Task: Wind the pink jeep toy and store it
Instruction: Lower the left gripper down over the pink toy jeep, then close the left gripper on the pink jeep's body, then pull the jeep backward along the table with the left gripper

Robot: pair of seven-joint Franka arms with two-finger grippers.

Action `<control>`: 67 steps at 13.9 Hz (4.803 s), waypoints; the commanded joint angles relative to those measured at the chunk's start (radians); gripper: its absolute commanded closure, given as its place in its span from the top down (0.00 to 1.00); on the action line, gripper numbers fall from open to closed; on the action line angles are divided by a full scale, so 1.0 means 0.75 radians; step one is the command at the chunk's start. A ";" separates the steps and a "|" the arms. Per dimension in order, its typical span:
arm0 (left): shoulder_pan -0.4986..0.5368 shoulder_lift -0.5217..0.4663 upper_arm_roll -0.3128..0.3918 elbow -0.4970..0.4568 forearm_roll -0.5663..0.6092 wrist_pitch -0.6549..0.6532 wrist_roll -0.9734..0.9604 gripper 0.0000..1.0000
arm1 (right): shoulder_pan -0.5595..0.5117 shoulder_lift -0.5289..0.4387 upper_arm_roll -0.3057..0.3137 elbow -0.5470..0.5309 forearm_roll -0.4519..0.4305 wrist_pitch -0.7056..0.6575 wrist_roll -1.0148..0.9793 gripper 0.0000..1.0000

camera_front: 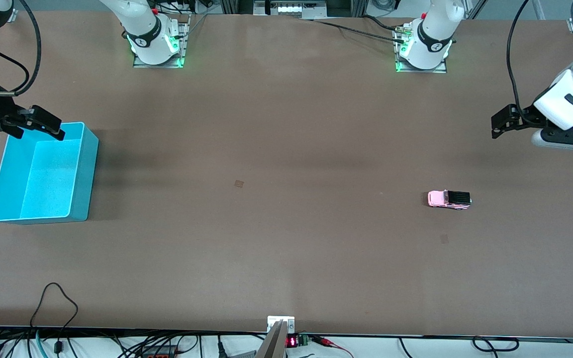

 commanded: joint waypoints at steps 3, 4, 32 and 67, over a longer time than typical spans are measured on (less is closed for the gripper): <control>-0.004 0.005 -0.008 0.037 0.033 -0.037 -0.023 1.00 | -0.024 0.002 0.020 0.023 0.011 -0.026 -0.017 1.00; -0.008 0.005 -0.010 0.037 0.033 -0.039 -0.021 1.00 | -0.024 0.002 0.020 0.023 0.011 -0.026 -0.017 1.00; 0.053 0.396 -0.006 -0.214 0.086 0.400 1.651 1.00 | -0.024 0.000 0.020 0.013 0.013 -0.036 -0.017 1.00; 0.372 0.828 0.000 -0.307 0.086 1.049 2.267 0.22 | -0.024 0.002 0.018 0.004 0.017 -0.036 -0.017 1.00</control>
